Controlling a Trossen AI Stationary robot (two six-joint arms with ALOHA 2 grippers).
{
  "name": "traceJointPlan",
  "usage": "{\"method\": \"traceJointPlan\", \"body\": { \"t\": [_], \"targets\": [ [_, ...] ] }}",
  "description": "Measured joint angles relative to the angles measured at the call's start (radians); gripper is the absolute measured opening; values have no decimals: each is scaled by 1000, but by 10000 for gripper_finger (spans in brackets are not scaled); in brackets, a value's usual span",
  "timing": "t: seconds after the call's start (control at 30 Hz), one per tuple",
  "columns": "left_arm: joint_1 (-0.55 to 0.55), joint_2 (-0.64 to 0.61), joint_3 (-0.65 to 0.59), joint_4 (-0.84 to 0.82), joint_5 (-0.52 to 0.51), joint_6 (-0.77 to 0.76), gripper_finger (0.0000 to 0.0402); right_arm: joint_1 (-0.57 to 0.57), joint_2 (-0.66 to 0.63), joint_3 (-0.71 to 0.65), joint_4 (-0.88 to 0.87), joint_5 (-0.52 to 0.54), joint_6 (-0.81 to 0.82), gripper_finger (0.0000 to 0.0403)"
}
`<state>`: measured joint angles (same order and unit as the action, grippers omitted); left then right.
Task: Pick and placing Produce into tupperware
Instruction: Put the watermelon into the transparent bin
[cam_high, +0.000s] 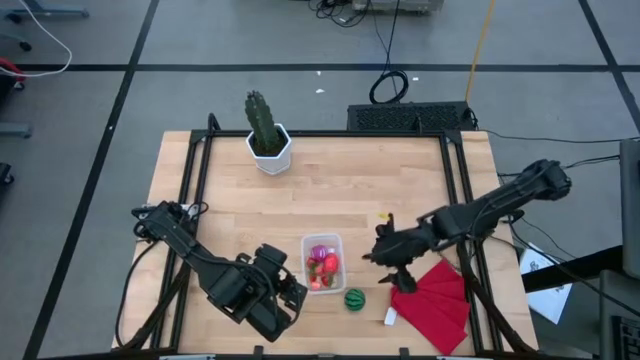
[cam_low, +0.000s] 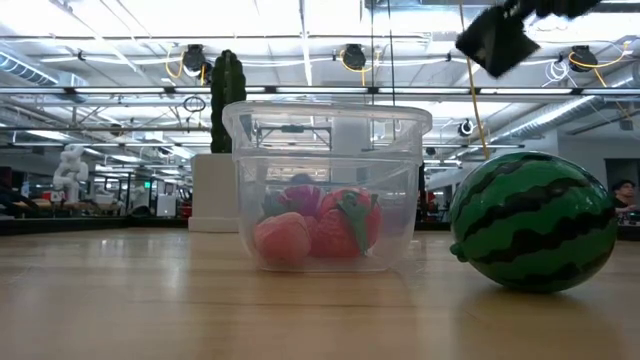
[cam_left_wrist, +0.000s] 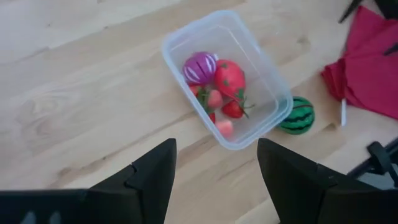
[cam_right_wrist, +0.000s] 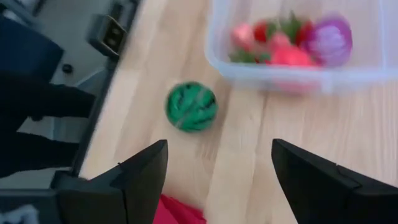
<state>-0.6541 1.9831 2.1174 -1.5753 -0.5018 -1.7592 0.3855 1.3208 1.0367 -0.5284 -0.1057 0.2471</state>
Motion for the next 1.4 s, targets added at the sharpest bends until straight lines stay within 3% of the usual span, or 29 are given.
{"method": "traceJointPlan", "body": {
  "t": [0.13,0.27,0.73,0.83,0.9,1.07,1.13,1.2,1.3,1.4],
  "targets": [
    [4,0,0,4,5,13,230,12,66,1,-17,19,115,279],
    [5,0,0,5,5,21,230,16,105,0,-28,-36,132,279],
    [4,0,0,4,6,22,230,8,79,2,161,-54,207,279],
    [4,0,0,4,6,28,230,-1,62,2,207,-46,124,279],
    [4,0,0,4,6,30,230,-4,40,5,212,34,43,279],
    [4,0,0,4,24,49,230,72,-22,58,193,524,-124,279],
    [4,0,0,5,39,65,230,102,-23,94,216,674,-145,279],
    [4,0,0,4,51,93,230,122,-7,124,291,734,-159,279],
    [-4,0,0,4,53,152,230,128,34,153,416,737,-154,279],
    [-18,-8,0,5,56,210,230,123,94,180,413,741,-152,279]
  ]
}}
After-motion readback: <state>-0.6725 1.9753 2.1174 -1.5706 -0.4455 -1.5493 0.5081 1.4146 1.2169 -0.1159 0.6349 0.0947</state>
